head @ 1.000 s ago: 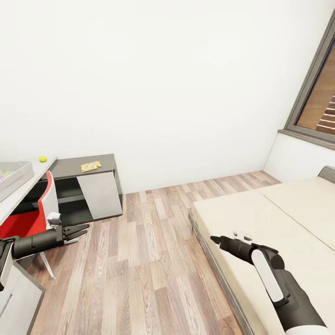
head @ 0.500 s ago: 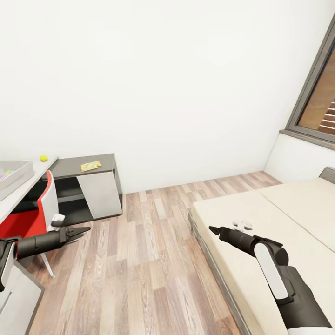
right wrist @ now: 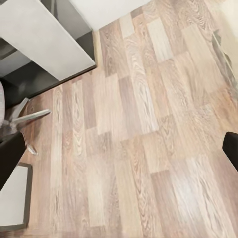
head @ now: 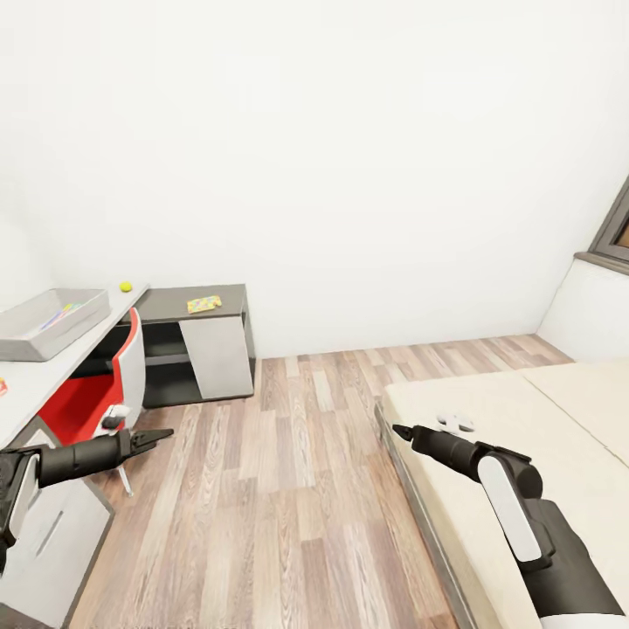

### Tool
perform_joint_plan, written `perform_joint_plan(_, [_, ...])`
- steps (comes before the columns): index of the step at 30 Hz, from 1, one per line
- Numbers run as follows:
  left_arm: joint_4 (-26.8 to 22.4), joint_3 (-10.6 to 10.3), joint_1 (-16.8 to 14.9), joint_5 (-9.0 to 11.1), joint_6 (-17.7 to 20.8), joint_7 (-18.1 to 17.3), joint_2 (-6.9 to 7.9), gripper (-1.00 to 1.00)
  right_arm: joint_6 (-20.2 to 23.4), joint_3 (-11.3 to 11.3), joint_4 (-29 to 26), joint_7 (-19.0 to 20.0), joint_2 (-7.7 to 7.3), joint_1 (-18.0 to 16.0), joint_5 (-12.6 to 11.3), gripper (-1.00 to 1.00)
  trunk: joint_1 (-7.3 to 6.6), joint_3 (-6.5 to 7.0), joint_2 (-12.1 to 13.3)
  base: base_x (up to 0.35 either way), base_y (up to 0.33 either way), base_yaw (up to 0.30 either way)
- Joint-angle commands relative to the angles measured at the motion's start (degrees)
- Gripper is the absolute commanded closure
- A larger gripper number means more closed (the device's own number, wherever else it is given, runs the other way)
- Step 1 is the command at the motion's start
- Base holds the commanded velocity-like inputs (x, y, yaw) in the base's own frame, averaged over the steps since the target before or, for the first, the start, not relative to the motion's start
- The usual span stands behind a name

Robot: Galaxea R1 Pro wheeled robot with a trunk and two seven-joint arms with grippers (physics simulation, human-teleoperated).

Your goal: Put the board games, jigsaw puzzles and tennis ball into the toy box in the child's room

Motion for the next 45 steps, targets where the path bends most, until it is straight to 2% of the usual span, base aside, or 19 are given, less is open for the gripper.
perform_joint_plan(1, [0.01, 0.0, -0.09, -0.17, 0.54, -0.25, -0.12, -1.0, 0.27, -0.07, -0.05, -0.03, -0.01, -0.03, -0.17, -1.0, 0.03, -0.12, -0.12, 0.0, -0.009, 0.285])
perform_joint_plan(15, [-0.08, -0.28, -0.09, -0.19, 0.52, -0.22, -0.45, -1.0, 0.21, 0.06, -0.08, -0.03, 0.07, -0.03, -0.15, -1.0, 0.03, -0.12, -0.12, -0.007, -0.003, 0.288])
perform_joint_plan(22, [-0.09, -0.26, -0.09, -0.19, 0.51, -0.23, -0.42, -1.0, 0.15, 0.02, -0.01, -0.03, 0.07, -0.02, -0.2, -1.0, 0.03, -0.12, -0.12, -0.192, 0.0, 0.252])
perform_joint_plan(36, [-0.11, -0.25, -0.09, -0.19, 0.51, -0.26, -0.45, -1.0, 0.15, 0.01, -0.04, 0.27, 0.05, -0.03, -0.25, -1.0, 0.03, -0.12, -0.12, -0.092, 0.0, 0.037])
perform_joint_plan(45, [-0.16, -0.23, -0.09, -0.19, 0.51, -0.3, -0.47, -1.0, 0.12, -0.08, -0.01, 1.71, 0.07, -0.03, -0.2, -1.0, 0.03, 0.19, -0.12, -0.132, 0.0, -0.094])
